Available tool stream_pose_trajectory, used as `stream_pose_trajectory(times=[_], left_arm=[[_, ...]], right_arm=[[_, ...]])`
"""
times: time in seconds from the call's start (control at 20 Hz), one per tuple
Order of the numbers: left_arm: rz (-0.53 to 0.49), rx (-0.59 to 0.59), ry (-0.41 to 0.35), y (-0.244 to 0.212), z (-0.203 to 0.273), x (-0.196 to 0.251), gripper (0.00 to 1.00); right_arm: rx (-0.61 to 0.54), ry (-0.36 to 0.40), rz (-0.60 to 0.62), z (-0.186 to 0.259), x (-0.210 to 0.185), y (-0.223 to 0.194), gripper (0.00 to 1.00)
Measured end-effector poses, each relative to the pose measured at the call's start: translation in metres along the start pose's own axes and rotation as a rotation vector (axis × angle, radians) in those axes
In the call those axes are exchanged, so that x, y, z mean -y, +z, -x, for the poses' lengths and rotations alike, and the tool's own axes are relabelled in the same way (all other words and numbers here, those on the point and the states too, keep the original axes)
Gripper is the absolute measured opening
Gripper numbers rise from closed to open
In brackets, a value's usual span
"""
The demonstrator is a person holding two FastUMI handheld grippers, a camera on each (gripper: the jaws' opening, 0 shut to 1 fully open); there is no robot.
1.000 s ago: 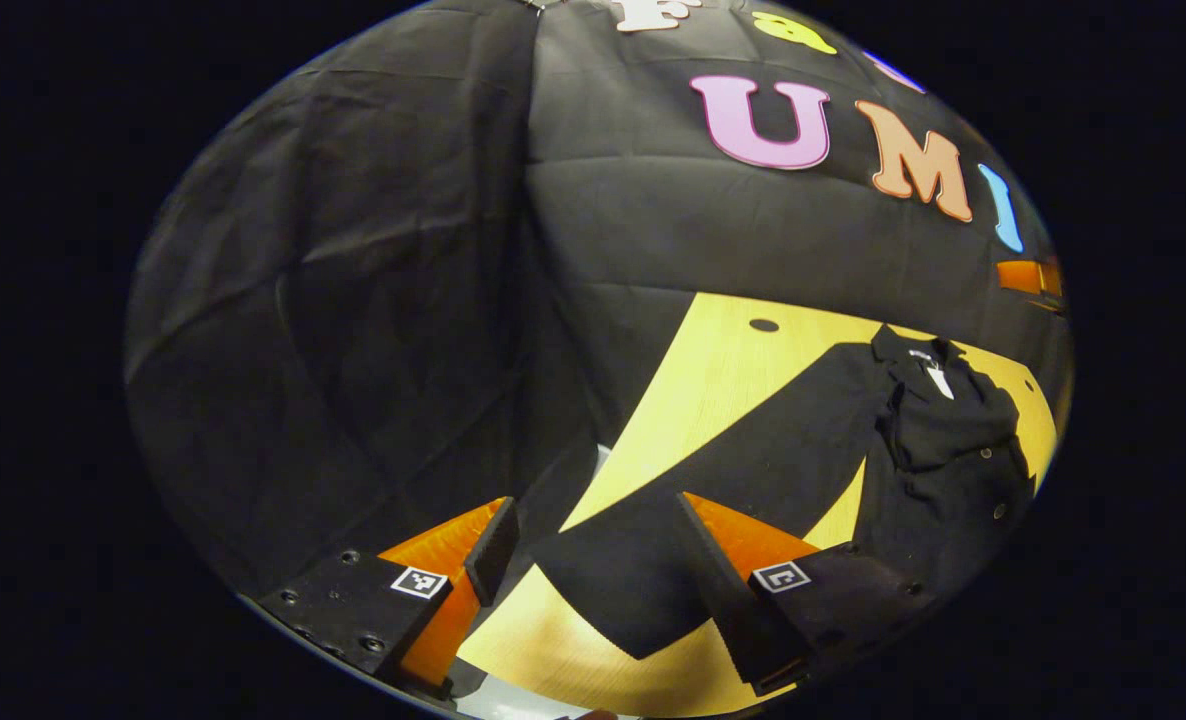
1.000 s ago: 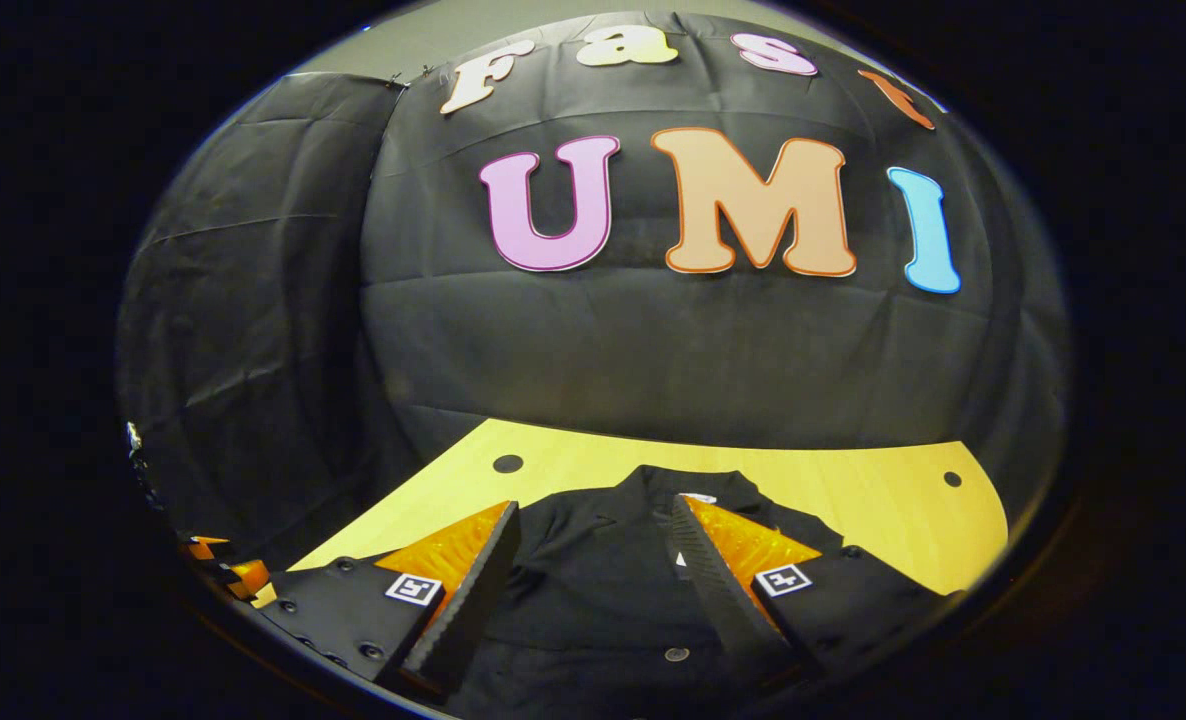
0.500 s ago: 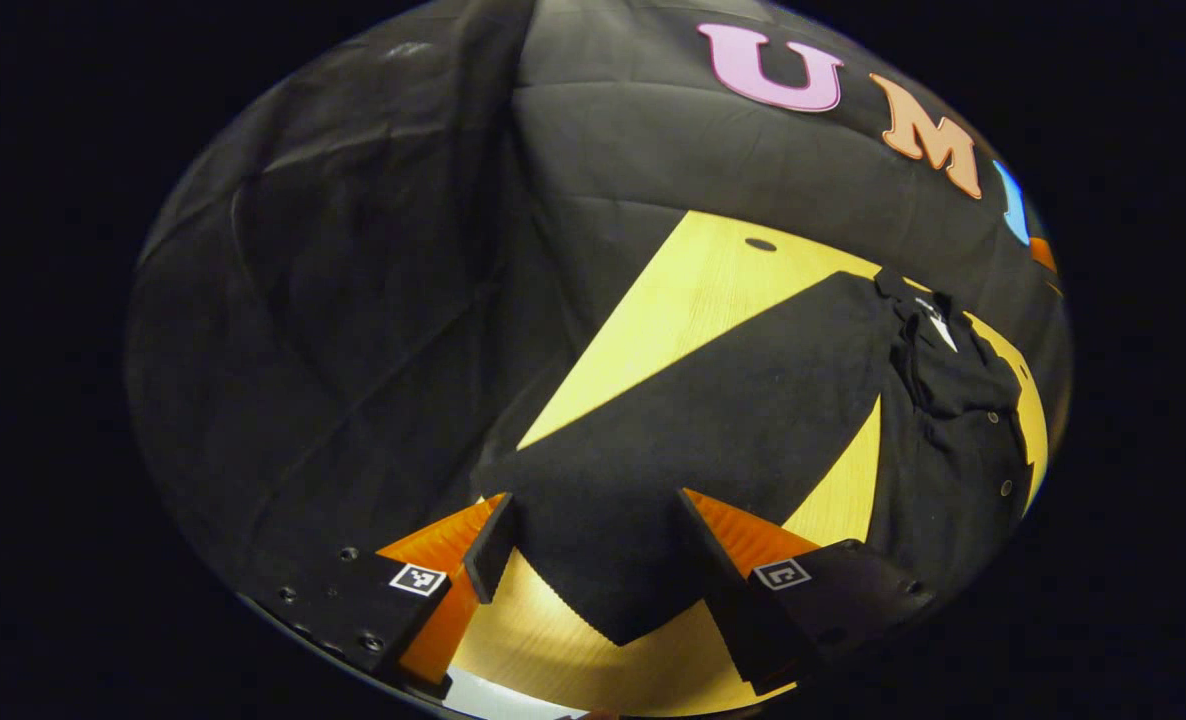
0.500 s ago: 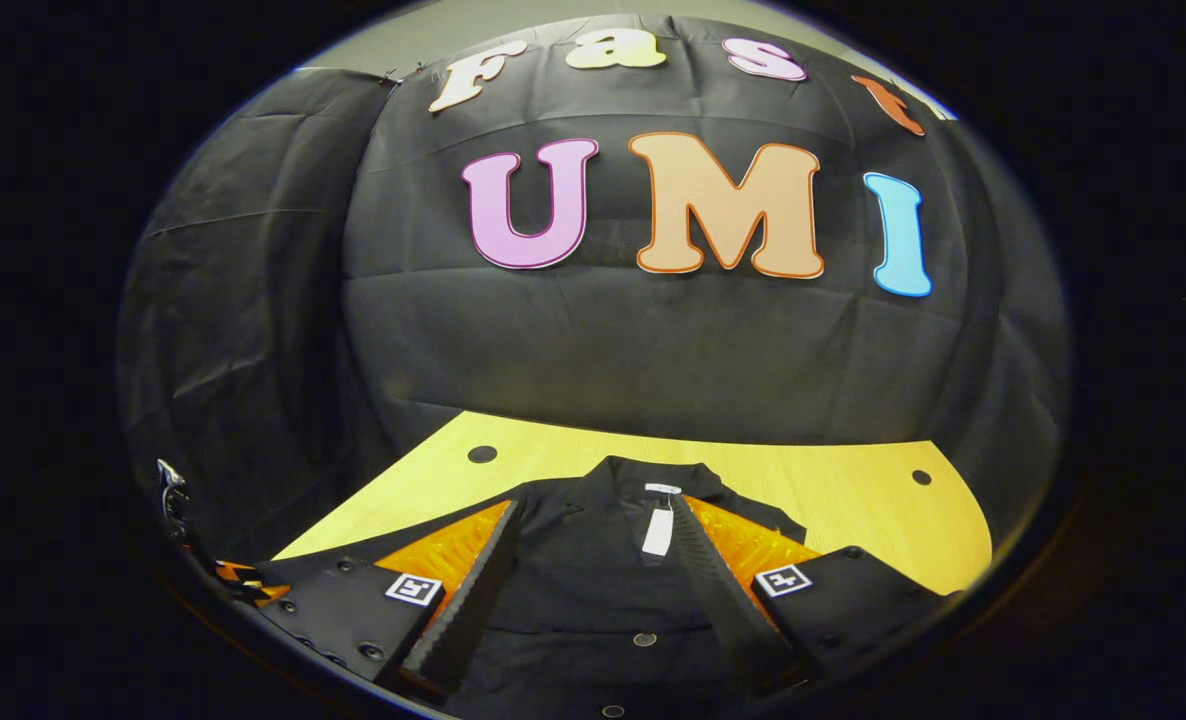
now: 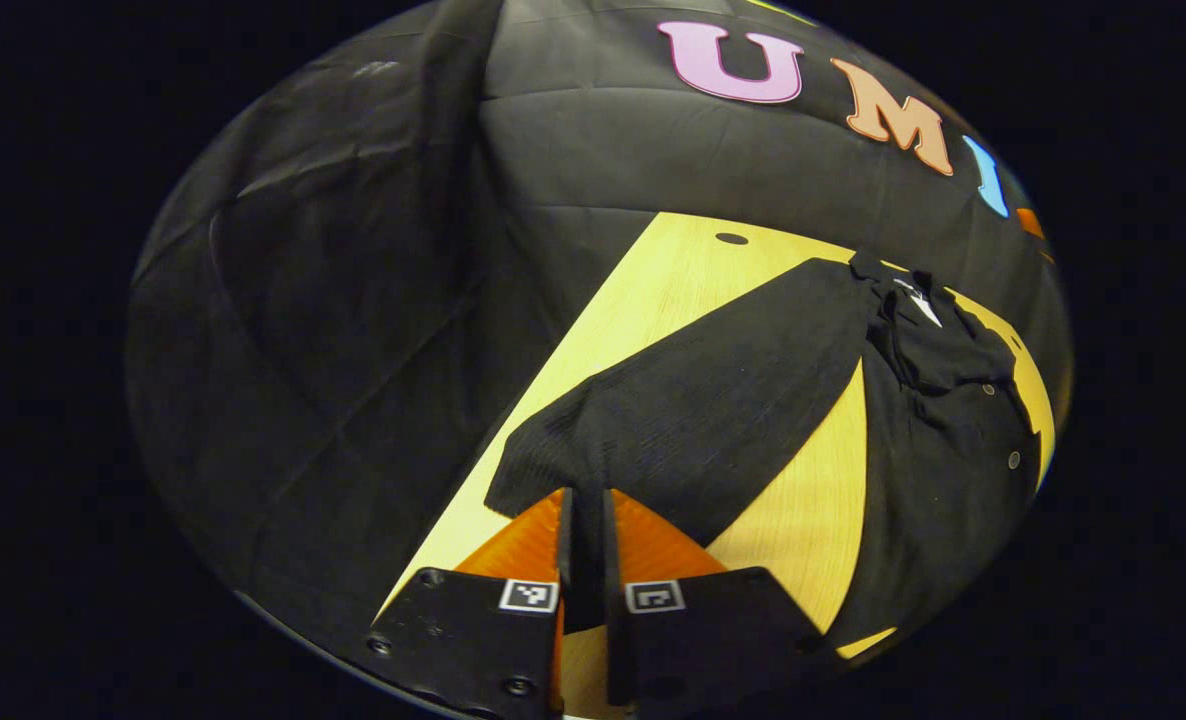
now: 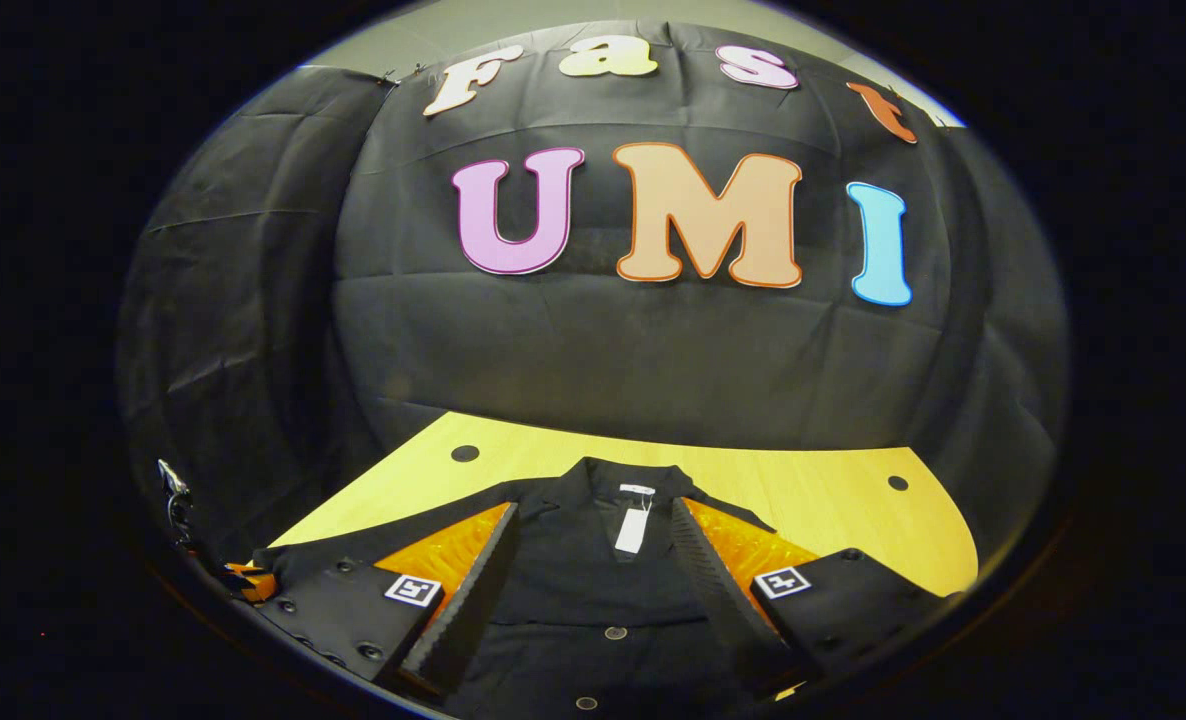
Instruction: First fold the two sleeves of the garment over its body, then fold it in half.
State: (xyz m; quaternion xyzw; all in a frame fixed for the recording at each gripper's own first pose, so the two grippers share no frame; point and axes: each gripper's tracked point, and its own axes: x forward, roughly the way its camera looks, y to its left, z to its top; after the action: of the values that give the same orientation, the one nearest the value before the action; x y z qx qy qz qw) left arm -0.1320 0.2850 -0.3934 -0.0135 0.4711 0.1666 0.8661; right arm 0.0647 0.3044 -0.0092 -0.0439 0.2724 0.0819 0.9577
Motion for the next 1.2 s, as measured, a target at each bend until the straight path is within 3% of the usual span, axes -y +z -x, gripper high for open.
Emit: stream_pose_trajectory(times=[0.1,0.2,0.35,0.55,0.6,0.8,1.1,1.15,1.2], left_arm=[[0.060,-0.001,0.006,0.009,0.005,-0.002,0.00],[0.099,0.047,-0.012,0.036,0.014,0.006,0.00],[0.056,0.106,-0.053,0.063,0.020,0.023,0.00],[0.002,0.180,-0.108,0.106,0.040,0.059,0.00],[-0.005,0.200,-0.126,0.117,0.045,0.071,0.00],[-0.031,0.293,-0.197,0.162,0.062,0.116,0.00],[-0.088,0.404,-0.269,0.215,0.078,0.171,0.00],[-0.104,0.422,-0.285,0.223,0.082,0.181,0.00],[-0.124,0.428,-0.304,0.229,0.083,0.193,0.00]], right_arm=[[-0.003,-0.011,-0.019,0.006,0.008,-0.001,1.00],[-0.003,-0.017,-0.032,0.014,0.015,-0.002,0.98],[0.020,-0.016,-0.033,0.023,0.030,-0.003,0.94],[0.020,-0.003,-0.040,0.034,0.050,-0.011,1.00],[0.023,-0.004,-0.043,0.035,0.056,-0.012,0.94],[0.015,0.013,-0.064,0.046,0.076,-0.020,0.97],[0.035,-0.019,-0.092,0.062,0.115,-0.025,0.97],[0.034,-0.027,-0.099,0.064,0.120,-0.027,0.94],[0.031,-0.034,-0.108,0.066,0.127,-0.030,0.98]])
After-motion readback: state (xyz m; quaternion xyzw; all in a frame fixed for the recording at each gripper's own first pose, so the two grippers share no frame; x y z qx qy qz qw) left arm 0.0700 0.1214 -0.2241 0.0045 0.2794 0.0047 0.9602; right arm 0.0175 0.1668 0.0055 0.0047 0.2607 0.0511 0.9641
